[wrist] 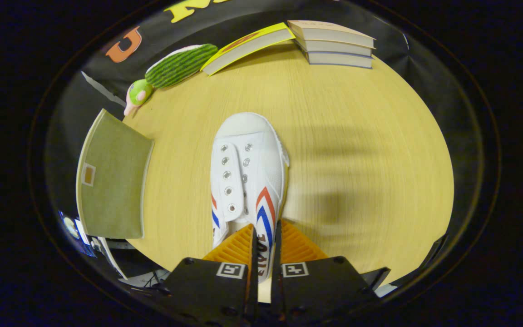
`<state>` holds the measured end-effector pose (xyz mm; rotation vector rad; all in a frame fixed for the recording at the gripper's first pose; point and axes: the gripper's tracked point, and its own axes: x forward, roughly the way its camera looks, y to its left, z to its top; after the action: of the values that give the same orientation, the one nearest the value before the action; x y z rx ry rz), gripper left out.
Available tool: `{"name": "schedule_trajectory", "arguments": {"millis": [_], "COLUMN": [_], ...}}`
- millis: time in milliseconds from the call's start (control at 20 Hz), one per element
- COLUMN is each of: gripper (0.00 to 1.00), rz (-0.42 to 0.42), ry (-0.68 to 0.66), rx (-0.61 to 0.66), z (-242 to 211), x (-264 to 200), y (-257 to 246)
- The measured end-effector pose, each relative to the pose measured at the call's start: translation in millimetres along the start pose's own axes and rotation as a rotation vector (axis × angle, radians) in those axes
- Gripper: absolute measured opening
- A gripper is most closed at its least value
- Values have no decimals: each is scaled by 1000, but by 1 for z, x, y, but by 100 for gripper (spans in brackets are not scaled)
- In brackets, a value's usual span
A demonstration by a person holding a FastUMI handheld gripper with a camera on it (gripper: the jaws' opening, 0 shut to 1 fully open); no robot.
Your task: Open the storage box then place both shoes into the box .Put the left shoe in first, then the right shoe, with the right side of both shoes facing outward in a uniform manner.
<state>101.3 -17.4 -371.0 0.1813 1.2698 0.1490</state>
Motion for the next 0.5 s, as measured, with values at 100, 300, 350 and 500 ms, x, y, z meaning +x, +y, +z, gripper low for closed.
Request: {"name": "schedule_trajectory", "arguments": {"millis": [100, 300, 350, 500], "gripper": [7, 6, 6, 6], "rz": [9, 40, 60, 92], "ry": [-11, -19, -15, -38], "rx": [12, 63, 83, 114], "z": [1, -4, -7, -8], "x": [-2, -13, -20, -44], "y": [1, 8, 15, 38]}}
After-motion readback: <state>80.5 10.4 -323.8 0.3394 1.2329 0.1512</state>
